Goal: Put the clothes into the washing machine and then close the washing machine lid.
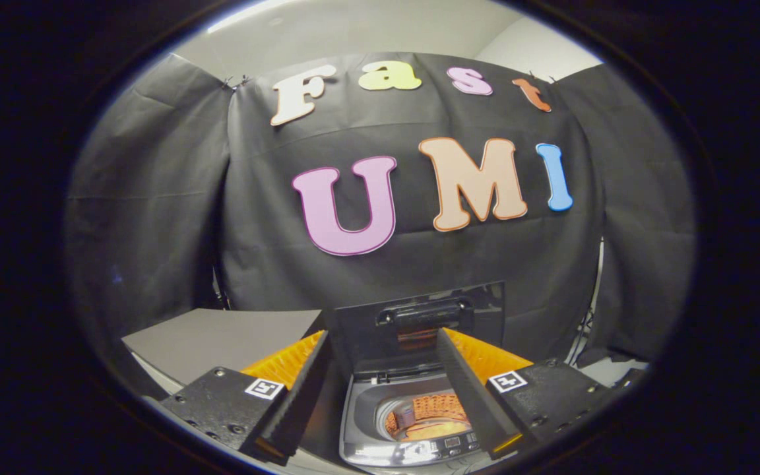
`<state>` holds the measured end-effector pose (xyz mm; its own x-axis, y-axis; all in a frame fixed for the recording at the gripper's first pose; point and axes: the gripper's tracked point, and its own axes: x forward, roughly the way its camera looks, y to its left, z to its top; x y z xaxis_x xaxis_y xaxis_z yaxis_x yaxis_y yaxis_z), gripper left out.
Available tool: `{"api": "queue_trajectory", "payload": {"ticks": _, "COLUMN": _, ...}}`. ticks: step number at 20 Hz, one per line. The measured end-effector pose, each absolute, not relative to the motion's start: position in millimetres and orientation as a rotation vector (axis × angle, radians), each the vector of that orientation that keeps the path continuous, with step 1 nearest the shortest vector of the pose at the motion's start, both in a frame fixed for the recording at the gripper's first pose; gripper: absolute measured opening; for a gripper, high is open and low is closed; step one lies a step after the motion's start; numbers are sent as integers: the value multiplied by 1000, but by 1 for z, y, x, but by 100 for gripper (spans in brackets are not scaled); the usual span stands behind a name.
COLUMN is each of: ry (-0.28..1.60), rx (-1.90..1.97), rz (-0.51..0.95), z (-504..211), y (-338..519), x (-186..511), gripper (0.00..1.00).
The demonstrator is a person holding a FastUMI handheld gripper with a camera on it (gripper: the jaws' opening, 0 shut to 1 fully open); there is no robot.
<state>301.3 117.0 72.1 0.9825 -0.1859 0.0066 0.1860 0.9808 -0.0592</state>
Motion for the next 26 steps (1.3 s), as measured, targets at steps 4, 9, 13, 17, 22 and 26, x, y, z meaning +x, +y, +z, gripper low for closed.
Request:
{"api": "queue_trajectory", "payload": {"ticks": 4, "ry": -13, "rx": -84, "rz": -171, "z": 87, "y": 114, "x": 324, "gripper": 97}}
{"api": "queue_trajectory", "payload": {"ticks": 9, "ry": -11, "rx": -130, "rz": -196, "z": 95, "y": 95, "x": 382, "gripper": 97}}
{"api": "queue_trajectory", "payload": {"ticks": 13, "ry": 28, "rx": -152, "rz": -210, "z": 80, "y": 72, "x": 452, "gripper": 97}}
{"api": "queue_trajectory", "payload": {"ticks": 17, "ry": 89, "rx": -148, "rz": -232, "z": 56, "y": 41, "x": 523, "gripper": 97}}
{"api": "queue_trajectory", "payload": {"ticks": 22, "ry": 140, "rx": -208, "rz": -278, "z": 37, "y": 4, "x": 571, "gripper": 98}}
{"api": "queue_trajectory", "payload": {"ticks": 26, "ry": 183, "rx": -180, "rz": -299, "z": 19, "y": -4, "x": 580, "gripper": 97}}
